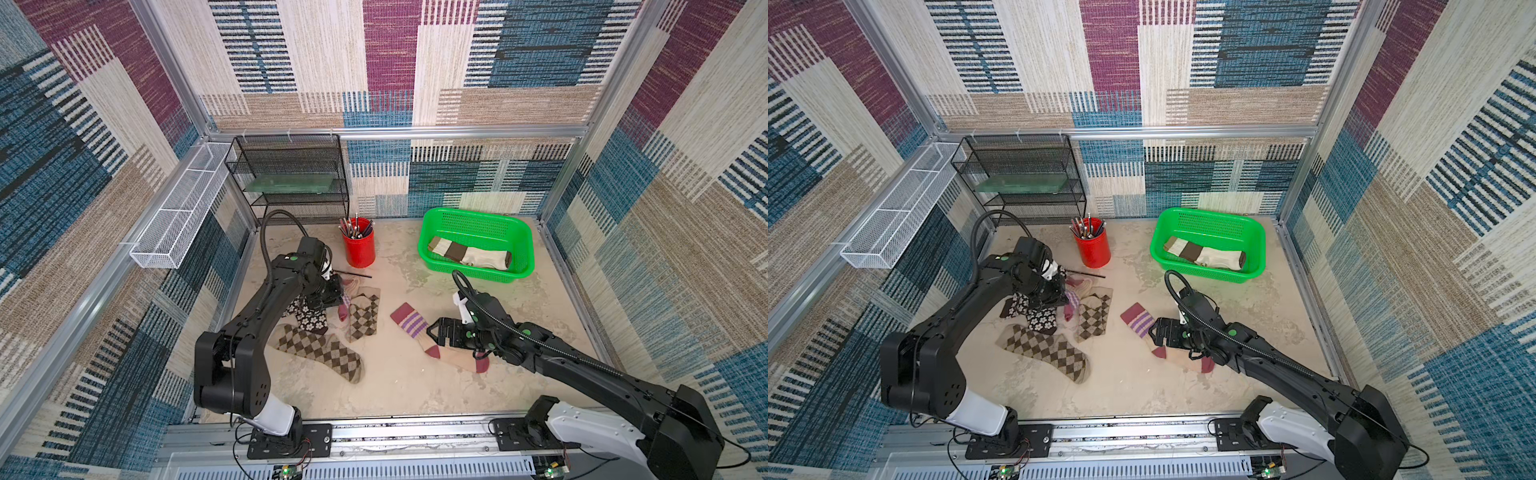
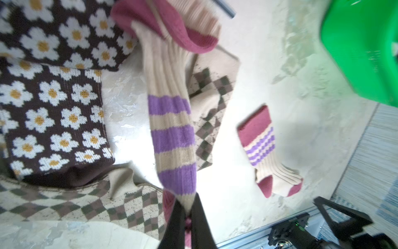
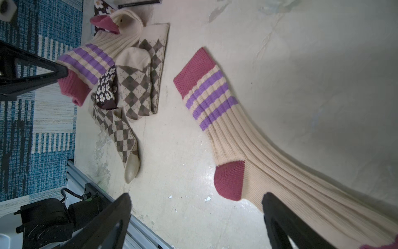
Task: Place the socks together as a pair
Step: Pick up the sock at the center of the board.
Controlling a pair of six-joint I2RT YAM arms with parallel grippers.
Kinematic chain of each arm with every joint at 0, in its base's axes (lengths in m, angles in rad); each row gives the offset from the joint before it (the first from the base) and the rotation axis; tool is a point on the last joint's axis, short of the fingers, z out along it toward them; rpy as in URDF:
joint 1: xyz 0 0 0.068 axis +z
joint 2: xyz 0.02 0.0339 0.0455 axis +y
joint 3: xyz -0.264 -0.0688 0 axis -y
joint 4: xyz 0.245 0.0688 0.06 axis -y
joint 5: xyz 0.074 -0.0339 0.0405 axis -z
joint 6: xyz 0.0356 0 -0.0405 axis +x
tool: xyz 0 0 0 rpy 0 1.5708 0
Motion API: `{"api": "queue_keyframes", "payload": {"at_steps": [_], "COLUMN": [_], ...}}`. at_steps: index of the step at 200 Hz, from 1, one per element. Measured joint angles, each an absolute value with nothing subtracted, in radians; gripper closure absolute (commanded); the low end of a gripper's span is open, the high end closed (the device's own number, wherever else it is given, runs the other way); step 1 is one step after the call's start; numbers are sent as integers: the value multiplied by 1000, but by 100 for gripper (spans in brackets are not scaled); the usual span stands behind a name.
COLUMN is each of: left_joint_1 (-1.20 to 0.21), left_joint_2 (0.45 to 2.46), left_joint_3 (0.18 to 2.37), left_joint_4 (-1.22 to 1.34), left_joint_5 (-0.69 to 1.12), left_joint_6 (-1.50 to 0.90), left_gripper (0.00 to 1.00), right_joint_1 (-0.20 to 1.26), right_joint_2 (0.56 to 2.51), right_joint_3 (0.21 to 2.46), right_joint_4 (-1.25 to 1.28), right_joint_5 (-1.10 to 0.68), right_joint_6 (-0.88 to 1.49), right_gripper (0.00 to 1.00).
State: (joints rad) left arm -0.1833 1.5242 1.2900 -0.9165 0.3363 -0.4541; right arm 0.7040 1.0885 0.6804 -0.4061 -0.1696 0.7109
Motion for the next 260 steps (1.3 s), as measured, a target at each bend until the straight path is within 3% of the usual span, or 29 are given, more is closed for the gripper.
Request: {"api": "queue_keyframes", "payload": {"at_steps": [63, 135, 189, 226, 260], "left_joint_1": [-209, -354, -545, -665, -688], "left_joint_2": [1487, 1501, 1452, 1380, 1304], "left_joint_3": [1611, 1814, 1718, 1524, 1318], "left_joint_4": [-1023, -1019, -857, -693, -542], "left_joint_5": [434, 508, 498, 442, 382], "left_joint_6": [-535, -733, -956, -1173, -1352], "left_gripper": [93, 94, 95, 96, 97], "right_joint_1": [676, 616, 568, 509, 451], "right_joint_2": [1176, 1084, 979, 937, 921], "right_joint_3": [759, 752, 706, 702, 698], "right_joint_4": [-384, -331, -298, -327, -356], "right_joint_5": [-192, -295, -360, -392, -422], "right_joint_6": [650, 616, 613, 601, 580], "right_gripper": [3, 3, 3, 3, 3]}}
